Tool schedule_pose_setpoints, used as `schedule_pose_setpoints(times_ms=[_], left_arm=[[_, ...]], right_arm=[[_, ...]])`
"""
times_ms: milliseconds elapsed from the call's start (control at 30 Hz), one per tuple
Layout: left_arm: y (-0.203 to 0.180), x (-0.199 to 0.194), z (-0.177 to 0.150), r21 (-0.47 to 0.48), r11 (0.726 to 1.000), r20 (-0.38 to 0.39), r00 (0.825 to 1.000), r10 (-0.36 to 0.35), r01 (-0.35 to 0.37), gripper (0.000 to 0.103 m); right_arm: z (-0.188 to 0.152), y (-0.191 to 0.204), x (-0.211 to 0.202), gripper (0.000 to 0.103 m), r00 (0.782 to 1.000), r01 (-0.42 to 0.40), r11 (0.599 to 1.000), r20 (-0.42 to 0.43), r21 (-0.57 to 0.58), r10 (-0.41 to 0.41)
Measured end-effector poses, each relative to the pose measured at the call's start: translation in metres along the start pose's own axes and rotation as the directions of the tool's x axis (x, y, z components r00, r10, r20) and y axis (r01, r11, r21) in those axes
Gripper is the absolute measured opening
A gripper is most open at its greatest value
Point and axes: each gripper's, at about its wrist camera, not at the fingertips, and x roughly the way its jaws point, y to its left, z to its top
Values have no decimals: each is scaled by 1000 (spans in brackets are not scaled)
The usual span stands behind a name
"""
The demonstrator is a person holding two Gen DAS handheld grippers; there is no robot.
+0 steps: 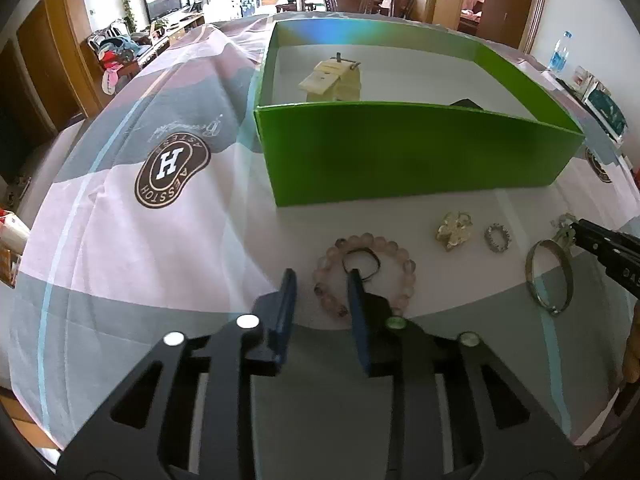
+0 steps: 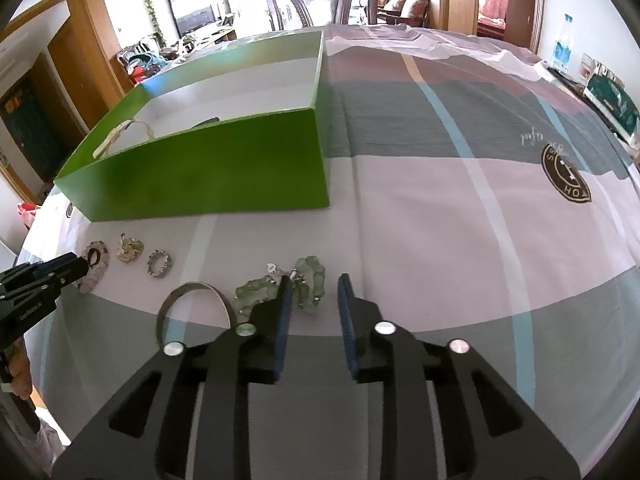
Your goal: Organize jewelry
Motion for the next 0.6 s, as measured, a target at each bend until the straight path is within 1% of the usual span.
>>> schedule_pose_setpoints(times_ms=[33,67,300,333,367,433,467,500,600], left_arm=[[0,0,0,-1,1000,0,1000,3,-3,33],[-1,0,0,0,1000,1,1000,3,-3,33],[-3,-2,-2,5,1000,6,1000,6,-6,33],[-3,-2,-2,4,1000,7,1000,5,-5,33],[-3,-1,-2,2,1000,8,1000,2,-2,33],[-3,-2,-3,0,1000,11,1000,-8,8,22],[-3,-3,-3,0,1000,12,1000,-8,8,13],[-3,-3,-3,-2,1000,11,1000,-6,6,8],[-3,-6,-3,-11,1000,15,1000,-3,3,8]], right_arm=[[0,1,0,32,1000,17,1000,2,-8,-17],[-1,2,0,33,1000,30,999,5,-16,-30],[-2,9,2,32,998,61,996,20,-62,-60],[-3,11,2,22,998,58,996,23,-72,-57],[-3,12,2,9,998,51,996,24,-77,-49],[-4,13,2,8,999,30,997,19,-77,-29],[-3,14,2,8,1000,25,997,19,-77,-23],[-3,14,2,8,1000,23,997,19,-77,-21],[-1,14,-5,8,999,17,997,36,-72,-14]])
